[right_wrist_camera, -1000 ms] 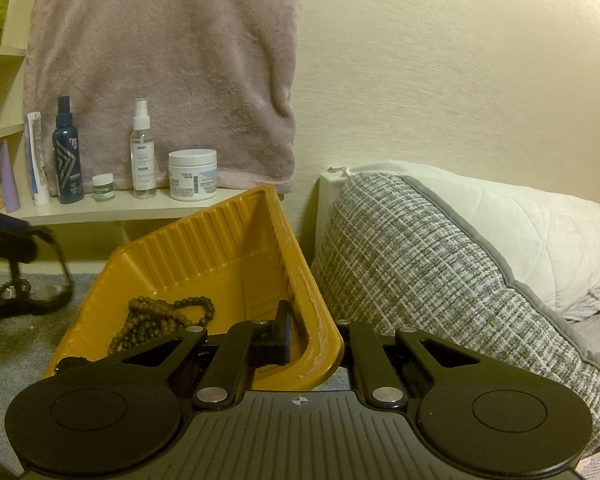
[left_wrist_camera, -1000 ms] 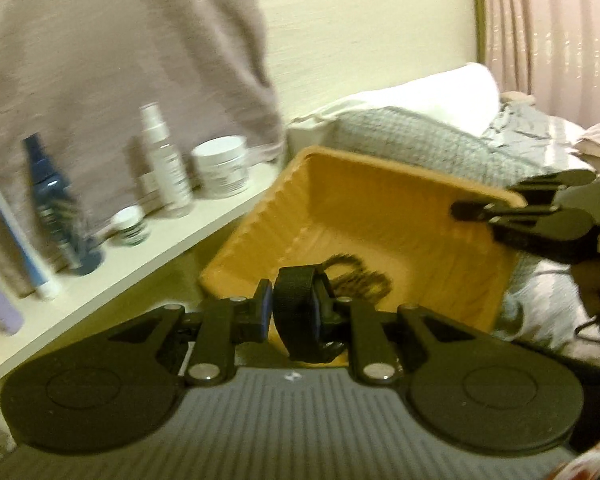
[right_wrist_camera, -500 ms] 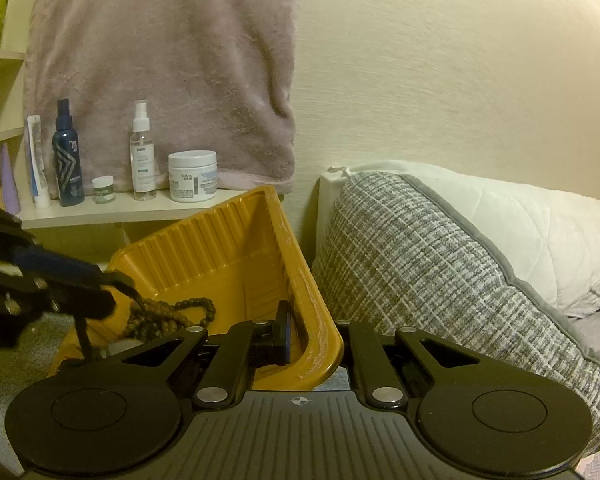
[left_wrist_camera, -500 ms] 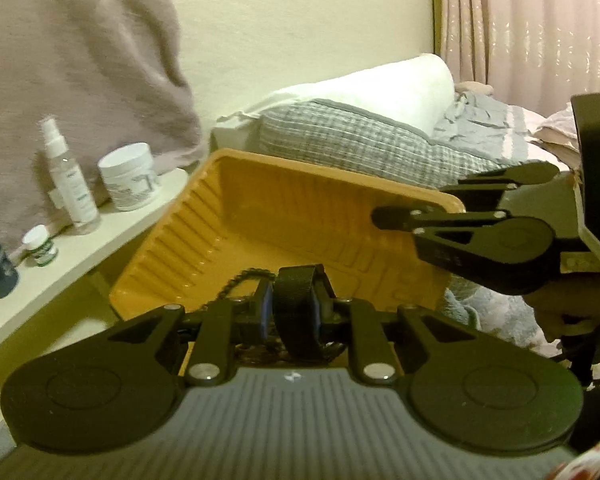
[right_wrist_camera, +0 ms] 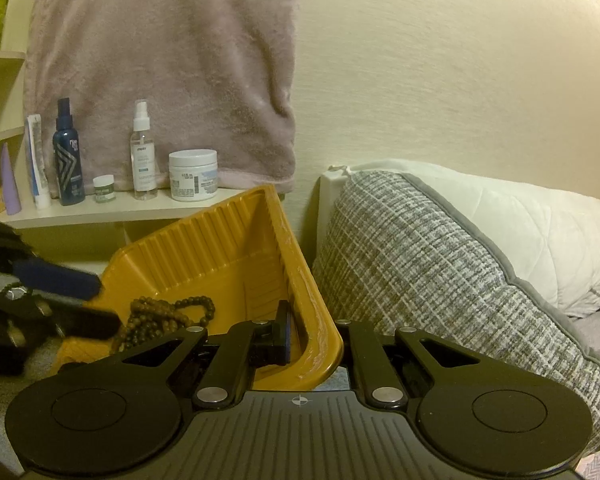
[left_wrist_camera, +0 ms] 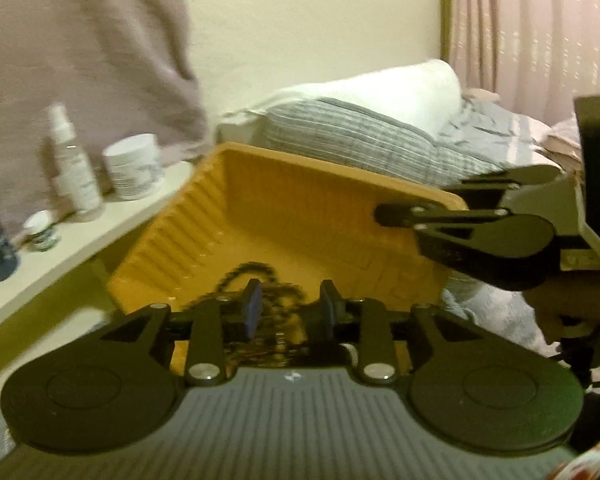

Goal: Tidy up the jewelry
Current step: 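Move the left gripper back over the remaining jewelry, then grasp the black cylindrical piece upright with the left gripper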

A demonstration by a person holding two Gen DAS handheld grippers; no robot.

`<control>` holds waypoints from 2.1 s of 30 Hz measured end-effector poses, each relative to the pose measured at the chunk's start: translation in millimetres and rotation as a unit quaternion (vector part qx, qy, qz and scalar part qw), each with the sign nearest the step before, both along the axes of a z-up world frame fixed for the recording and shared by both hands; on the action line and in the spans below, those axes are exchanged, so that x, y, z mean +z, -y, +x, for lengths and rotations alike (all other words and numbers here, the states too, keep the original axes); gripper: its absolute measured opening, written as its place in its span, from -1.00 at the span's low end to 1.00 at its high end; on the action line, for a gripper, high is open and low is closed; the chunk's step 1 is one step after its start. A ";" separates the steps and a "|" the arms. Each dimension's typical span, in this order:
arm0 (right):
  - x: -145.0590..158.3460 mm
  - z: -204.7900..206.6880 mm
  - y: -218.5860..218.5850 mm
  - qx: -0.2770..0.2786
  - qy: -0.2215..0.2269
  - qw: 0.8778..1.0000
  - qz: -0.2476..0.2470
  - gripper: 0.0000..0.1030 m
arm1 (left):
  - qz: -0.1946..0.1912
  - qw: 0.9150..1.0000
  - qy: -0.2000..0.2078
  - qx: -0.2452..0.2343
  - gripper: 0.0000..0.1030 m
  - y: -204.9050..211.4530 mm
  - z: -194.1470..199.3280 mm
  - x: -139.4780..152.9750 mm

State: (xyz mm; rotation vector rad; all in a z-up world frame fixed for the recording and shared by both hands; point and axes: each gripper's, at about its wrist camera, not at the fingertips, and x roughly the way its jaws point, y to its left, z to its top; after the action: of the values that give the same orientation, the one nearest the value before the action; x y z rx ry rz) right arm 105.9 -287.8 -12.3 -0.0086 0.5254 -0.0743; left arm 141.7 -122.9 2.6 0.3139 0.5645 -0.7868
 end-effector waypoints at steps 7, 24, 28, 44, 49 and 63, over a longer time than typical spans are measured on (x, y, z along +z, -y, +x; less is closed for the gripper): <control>0.0 0.1 0.2 -0.001 -0.001 1.000 0.001 -0.83 | 0.004 0.994 0.029 0.101 -0.41 -59.4 -0.7 1.0; -1.0 0.1 1.2 0.000 -0.001 1.000 -0.003 -0.83 | 0.047 0.958 0.046 0.280 -0.34 -175.6 5.5 -33.9; -1.3 0.6 1.6 -0.001 -0.002 1.000 -0.003 -0.83 | 0.062 0.962 0.037 0.263 -0.34 -176.6 11.7 -44.3; -3.2 1.9 2.6 -0.001 -0.005 1.000 -0.010 -0.82 | 0.154 0.975 0.043 0.154 -0.34 -147.5 58.0 -76.0; -3.3 2.1 2.7 -0.001 -0.006 1.000 -0.010 -0.81 | 0.178 0.977 0.028 0.116 -0.35 -139.6 75.9 -83.4; -4.7 2.7 3.8 -0.004 -0.008 1.000 -0.010 -0.80 | 0.194 0.977 0.010 0.090 -0.62 -128.8 68.1 -83.7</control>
State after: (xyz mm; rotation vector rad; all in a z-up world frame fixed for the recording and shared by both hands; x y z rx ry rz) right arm 108.6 -291.6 -17.0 -0.0262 0.5406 -0.0873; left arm 209.8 6.0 -81.1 0.6210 0.7166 -0.4941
